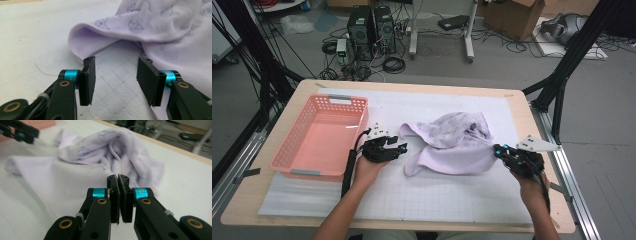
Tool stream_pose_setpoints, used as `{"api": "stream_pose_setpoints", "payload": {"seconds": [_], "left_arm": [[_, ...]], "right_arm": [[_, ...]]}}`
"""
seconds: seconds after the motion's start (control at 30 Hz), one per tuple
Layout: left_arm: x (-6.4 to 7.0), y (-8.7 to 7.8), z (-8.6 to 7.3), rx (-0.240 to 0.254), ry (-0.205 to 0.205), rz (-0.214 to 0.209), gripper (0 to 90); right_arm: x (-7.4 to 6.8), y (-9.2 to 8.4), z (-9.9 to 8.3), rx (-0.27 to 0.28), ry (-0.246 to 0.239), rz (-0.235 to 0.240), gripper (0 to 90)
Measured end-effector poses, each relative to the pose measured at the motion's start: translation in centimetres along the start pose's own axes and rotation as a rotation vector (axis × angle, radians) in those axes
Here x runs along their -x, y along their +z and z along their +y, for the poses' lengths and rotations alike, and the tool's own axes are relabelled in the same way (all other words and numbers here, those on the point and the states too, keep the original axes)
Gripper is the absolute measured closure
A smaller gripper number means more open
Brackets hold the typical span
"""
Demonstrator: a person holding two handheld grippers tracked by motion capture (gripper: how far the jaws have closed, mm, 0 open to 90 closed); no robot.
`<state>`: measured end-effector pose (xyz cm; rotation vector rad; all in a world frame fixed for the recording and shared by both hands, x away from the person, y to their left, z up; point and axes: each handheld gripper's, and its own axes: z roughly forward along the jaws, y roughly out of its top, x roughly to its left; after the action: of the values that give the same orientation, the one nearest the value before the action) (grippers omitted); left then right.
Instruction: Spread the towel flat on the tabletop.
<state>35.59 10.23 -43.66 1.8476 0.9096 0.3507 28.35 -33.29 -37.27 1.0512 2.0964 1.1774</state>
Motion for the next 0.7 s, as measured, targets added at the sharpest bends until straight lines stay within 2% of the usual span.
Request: {"api": "stream_pose_setpoints", "payload": {"seconds": [0.07,0.2,0.27,0.3,0.33,0.4,0.43,0.53,0.57,0.6,0.63,0.67,0.7], "left_arm": [[0.3,0.3,-0.1,-0.008,0.005,-0.018,51.2],[1.1,1.3,-0.3,-0.035,0.021,-0.051,55.0],[1.7,1.9,-0.3,-0.047,0.024,-0.07,55.0],[2.1,2.3,-0.3,-0.055,0.03,-0.081,54.7],[2.4,2.6,-0.3,-0.064,0.033,-0.088,53.1],[3.0,3.3,-0.2,-0.079,0.035,-0.092,47.9],[3.3,3.6,-0.2,-0.095,0.05,-0.092,46.5],[4.2,4.6,0.0,-0.195,0.14,-0.054,47.1],[4.6,4.7,0.0,-0.196,0.166,-0.03,48.3],[4.7,4.7,0.1,-0.198,0.185,-0.027,51.3],[4.8,4.6,0.1,-0.197,0.196,-0.049,57.9],[4.9,4.5,0.1,-0.199,0.203,-0.067,72.1],[5.1,4.4,0.1,-0.205,0.226,-0.063,85.0]], "right_arm": [[0.6,-1.2,-1.3,-0.055,-0.015,-0.054,88.0],[1.1,-1.9,-3.5,-0.15,-0.024,-0.111,87.9],[1.3,-1.8,-4.2,-0.158,0.011,-0.097,86.0],[1.4,-1.6,-4.5,-0.15,0.03,-0.083,81.6],[1.2,-1.4,-4.6,-0.138,0.045,-0.075,72.6],[1.1,-0.9,-4.4,-0.123,0.058,-0.073,62.6],[1.0,-0.5,-4.2,-0.12,0.064,-0.066,61.0],[0.7,1.0,-3.6,-0.13,0.054,-0.051,56.2],[0.7,1.6,-3.5,-0.137,0.053,-0.044,55.0],[0.6,2.3,-3.4,-0.146,0.053,-0.04,53.7],[0.6,3.0,-3.4,-0.159,0.056,-0.035,52.5],[0.7,3.9,-3.3,-0.176,0.058,-0.03,52.3],[0.6,4.3,-3.4,-0.185,0.063,-0.028,52.5]]}}
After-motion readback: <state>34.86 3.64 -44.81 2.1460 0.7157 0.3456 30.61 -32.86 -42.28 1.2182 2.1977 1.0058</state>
